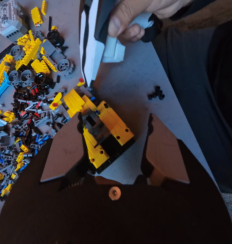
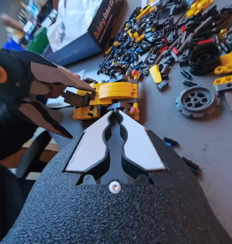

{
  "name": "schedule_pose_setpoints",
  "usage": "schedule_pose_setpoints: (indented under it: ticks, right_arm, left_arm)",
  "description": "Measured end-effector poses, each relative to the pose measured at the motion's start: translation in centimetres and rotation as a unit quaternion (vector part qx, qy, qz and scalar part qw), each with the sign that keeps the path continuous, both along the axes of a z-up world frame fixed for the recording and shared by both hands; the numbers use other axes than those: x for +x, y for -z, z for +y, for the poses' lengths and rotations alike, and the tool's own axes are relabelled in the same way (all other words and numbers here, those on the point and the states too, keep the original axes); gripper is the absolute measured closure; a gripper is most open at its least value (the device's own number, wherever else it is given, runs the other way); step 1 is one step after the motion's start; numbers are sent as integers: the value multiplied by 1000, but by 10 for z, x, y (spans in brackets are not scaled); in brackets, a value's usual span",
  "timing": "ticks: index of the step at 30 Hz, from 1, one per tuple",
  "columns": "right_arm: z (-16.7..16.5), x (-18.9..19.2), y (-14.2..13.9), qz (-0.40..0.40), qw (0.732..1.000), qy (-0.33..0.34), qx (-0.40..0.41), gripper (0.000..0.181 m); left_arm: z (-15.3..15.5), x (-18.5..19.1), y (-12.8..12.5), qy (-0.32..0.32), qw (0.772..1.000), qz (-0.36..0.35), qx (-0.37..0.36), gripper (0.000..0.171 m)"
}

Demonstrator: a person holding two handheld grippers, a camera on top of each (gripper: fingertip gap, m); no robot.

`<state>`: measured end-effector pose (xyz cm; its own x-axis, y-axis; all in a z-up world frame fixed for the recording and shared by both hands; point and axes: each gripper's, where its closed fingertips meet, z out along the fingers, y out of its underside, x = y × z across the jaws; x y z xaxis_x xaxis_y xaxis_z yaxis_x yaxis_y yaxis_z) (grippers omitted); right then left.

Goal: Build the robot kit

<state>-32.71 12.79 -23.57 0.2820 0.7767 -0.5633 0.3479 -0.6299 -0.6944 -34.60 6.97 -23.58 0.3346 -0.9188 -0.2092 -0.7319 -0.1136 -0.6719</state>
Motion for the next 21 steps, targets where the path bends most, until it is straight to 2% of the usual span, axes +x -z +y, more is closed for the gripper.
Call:
schedule_pose_setpoints:
  ticks: [2,4,5,7,9,11,15,21]
  right_arm:
    - [-3,1,-6,21,1000,-10,-3,180]
    - [-3,3,-7,-1,998,-2,62,150]
    - [-3,5,-6,-24,993,1,115,150]
    - [-1,7,-4,-80,970,9,228,153]
    - [1,5,-3,-132,934,9,331,158]
    - [1,2,0,-171,904,1,391,160]
    - [4,-2,6,-199,885,0,420,164]
    - [7,-6,7,-186,902,4,389,166]
  left_arm:
    - [0,0,-1,-2,1000,-7,-1,75]
    - [1,1,-1,-2,1000,-8,2,75]
    - [1,1,-1,-3,1000,-9,3,76]
    - [1,2,-2,-3,1000,-11,5,76]
    - [2,2,-2,-4,1000,-13,9,76]
    - [3,3,-3,-6,1000,-17,12,77]
    - [4,4,-3,-8,1000,-15,18,77]
    - [1,5,1,-6,1000,-15,4,72]
